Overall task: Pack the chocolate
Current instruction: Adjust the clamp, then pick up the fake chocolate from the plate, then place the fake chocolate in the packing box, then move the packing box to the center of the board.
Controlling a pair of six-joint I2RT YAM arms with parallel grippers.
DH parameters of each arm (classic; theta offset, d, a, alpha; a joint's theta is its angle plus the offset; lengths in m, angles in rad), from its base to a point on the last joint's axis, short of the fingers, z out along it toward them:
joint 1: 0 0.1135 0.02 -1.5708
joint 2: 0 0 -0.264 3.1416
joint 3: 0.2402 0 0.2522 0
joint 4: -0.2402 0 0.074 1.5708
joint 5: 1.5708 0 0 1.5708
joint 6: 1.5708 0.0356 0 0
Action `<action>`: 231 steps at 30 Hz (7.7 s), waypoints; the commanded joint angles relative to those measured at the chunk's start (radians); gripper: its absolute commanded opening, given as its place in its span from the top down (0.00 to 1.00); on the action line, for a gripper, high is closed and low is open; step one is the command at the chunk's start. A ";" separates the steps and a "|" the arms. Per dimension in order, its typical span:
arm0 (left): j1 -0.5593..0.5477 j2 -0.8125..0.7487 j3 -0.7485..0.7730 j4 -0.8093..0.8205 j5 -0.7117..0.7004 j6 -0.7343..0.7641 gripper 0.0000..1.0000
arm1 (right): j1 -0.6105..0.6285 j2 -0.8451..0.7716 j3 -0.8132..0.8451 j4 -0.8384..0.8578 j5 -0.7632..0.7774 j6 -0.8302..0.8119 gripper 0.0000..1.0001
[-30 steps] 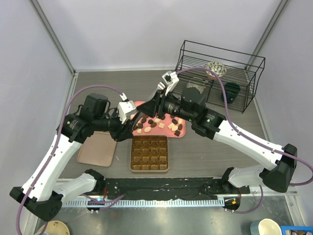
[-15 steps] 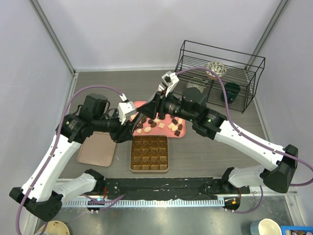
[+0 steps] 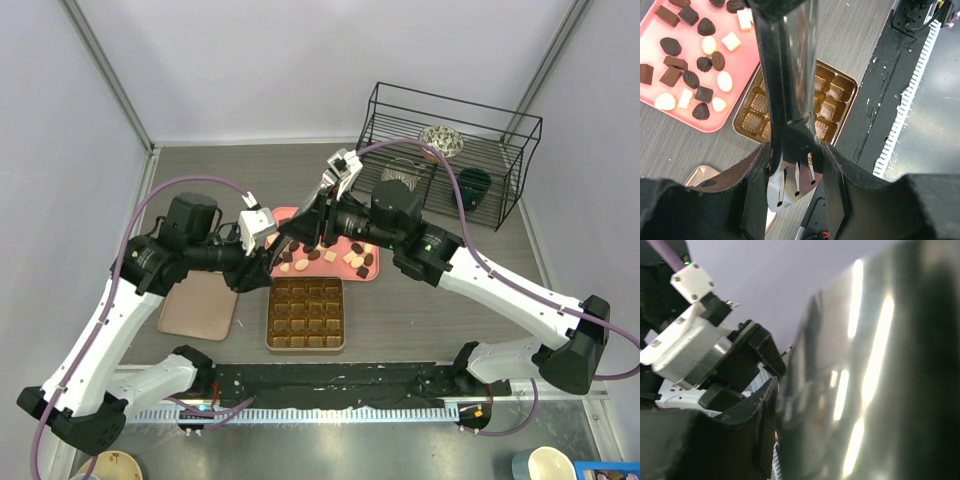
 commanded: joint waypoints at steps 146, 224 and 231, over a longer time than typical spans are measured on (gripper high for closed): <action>0.453 0.132 -0.365 0.318 -0.227 -0.067 0.42 | 0.249 0.139 -0.131 0.109 0.578 -0.346 0.81; -0.363 0.198 -0.614 0.503 -0.436 0.164 0.43 | -0.185 0.472 0.147 0.118 0.445 -0.382 0.58; -0.404 0.231 -0.596 0.557 -0.546 0.157 0.42 | -0.187 0.463 0.124 0.118 0.450 -0.405 0.56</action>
